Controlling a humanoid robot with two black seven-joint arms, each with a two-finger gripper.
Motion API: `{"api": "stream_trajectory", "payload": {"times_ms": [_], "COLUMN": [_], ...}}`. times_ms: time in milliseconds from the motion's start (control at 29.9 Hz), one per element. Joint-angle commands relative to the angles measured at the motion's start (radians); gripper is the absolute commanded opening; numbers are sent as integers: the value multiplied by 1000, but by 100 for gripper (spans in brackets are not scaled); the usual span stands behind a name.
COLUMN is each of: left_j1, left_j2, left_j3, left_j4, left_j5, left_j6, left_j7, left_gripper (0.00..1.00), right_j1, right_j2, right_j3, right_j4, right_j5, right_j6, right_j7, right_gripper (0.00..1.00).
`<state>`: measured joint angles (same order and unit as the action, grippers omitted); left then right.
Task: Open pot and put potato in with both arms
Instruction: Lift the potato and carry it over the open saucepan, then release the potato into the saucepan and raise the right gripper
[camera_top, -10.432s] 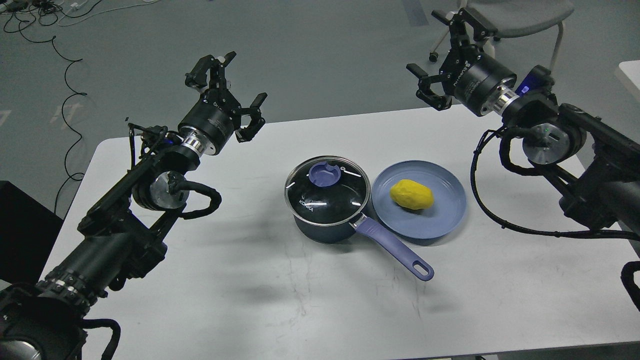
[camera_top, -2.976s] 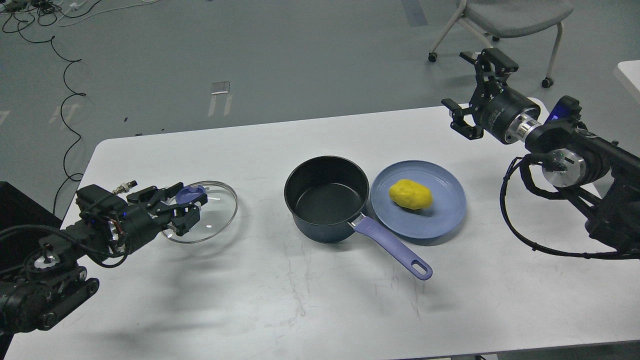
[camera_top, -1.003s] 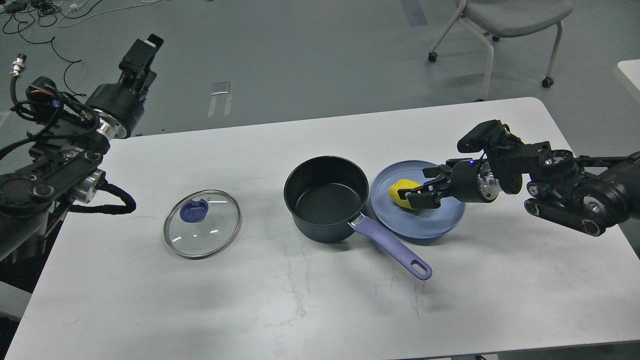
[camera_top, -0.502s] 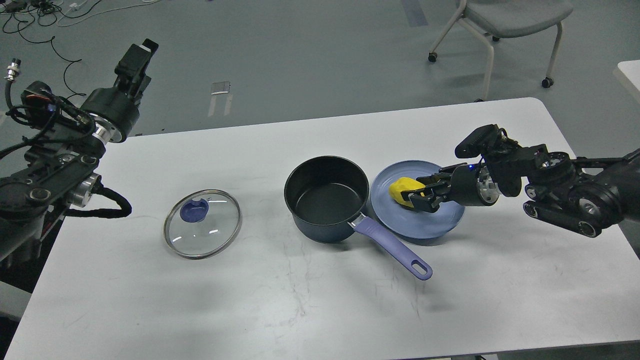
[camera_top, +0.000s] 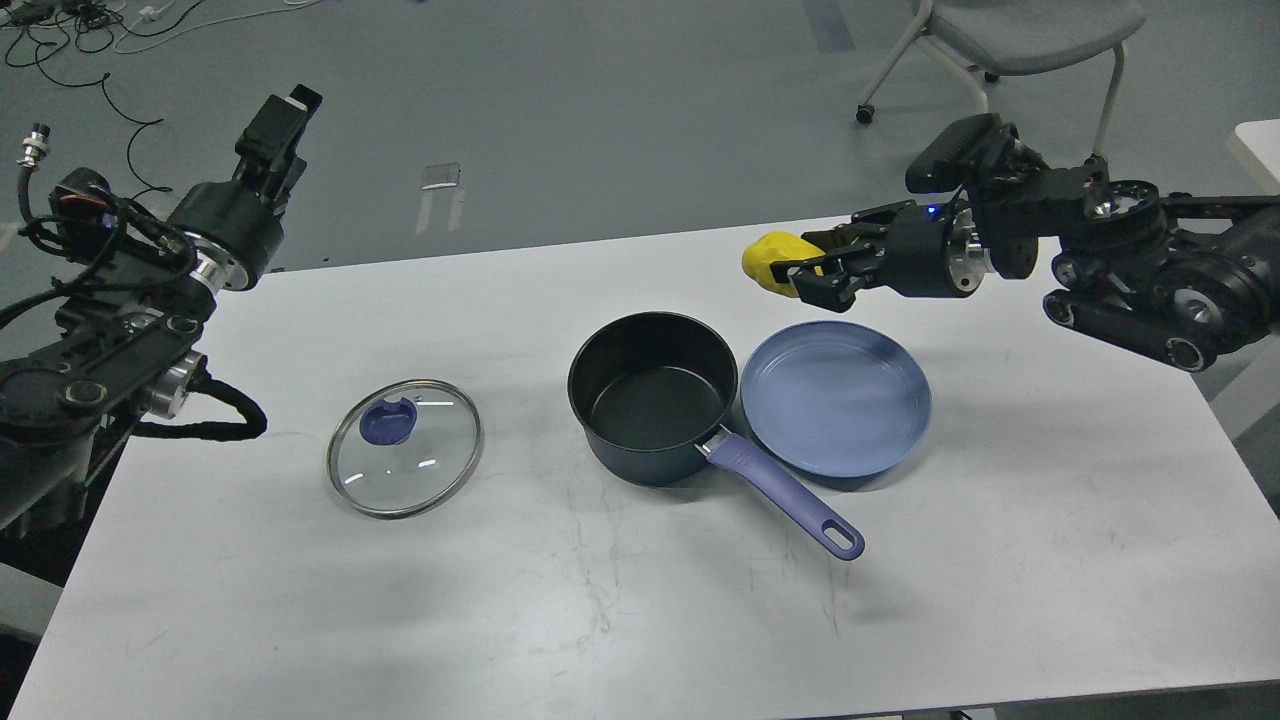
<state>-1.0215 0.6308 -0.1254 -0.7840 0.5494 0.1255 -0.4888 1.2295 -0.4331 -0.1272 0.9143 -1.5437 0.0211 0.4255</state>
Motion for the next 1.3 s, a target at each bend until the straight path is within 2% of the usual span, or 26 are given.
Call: {"api": "stream_trajectory", "payload": {"times_ms": [0, 67, 334, 401, 435, 502, 535, 568, 736, 903, 970, 1036, 1070, 1137, 1237, 1271], "left_j1": [0, -2, 0, 0, 0, 0, 0, 0, -2, -6, -6, -6, -6, -2, 9, 9], "left_j2": [4, 4, 3, 3, 3, 3, 3, 3, -11, -71, -103, -147, -148, -196, -259, -260], "left_j3": [1, 0, 0, 0, 0, 0, 1, 0, -32, -112, -138, -199, -200, -247, -286, -286], "left_j4": [0, 0, 0, 0, 0, 0, 0, 0, 0, -1, -1, -1, -1, -1, -1, -1], "left_j5": [1, 1, 1, 1, 1, 1, 1, 1, -29, -103, -114, -152, -152, -205, -274, -275], "left_j6": [0, 0, 11, 11, 11, 14, 14, 14, 5, -59, -93, -136, -136, -182, -199, -199], "left_j7": [0, 0, 0, 0, 0, 0, 0, 0, 0, 0, 30, 88, 88, 142, 168, 168], "left_gripper": [98, 98, 98, 98, 98, 98, 98, 98, 98, 98, 98, 98, 98, 98, 98, 98], "right_j1": [7, 2, -16, -31, -36, -41, -42, -45, -45, -39, -38, -38, -38, -45, -53, -53], "right_j2": [59, 73, 218, 246, 254, 267, 269, 270, 266, 263, 263, 260, 260, 245, 205, 205], "right_j3": [-3, -5, -23, -23, -23, -23, -22, -19, 1, 78, 100, 159, 159, 248, 299, 299], "right_j4": [6, 5, -67, -84, -90, -98, -98, -97, -101, -161, -187, -218, -218, -229, -219, -219], "right_j5": [-1, -1, -1, -1, 0, 2, 4, 13, 115, 302, 379, 506, 507, 684, 944, 945], "right_j6": [-9, -10, -6, -6, -6, -3, -3, -3, -7, -13, -13, -16, -16, 0, 10, 10], "right_j7": [24, 42, 44, 44, 42, 36, 33, 32, 24, 15, 15, 16, 16, 16, 15, 15], "right_gripper": [23, 23, 24, 31, 36, 61, 90, 100, 100, 100, 100, 100, 100, 100, 100, 100]}}
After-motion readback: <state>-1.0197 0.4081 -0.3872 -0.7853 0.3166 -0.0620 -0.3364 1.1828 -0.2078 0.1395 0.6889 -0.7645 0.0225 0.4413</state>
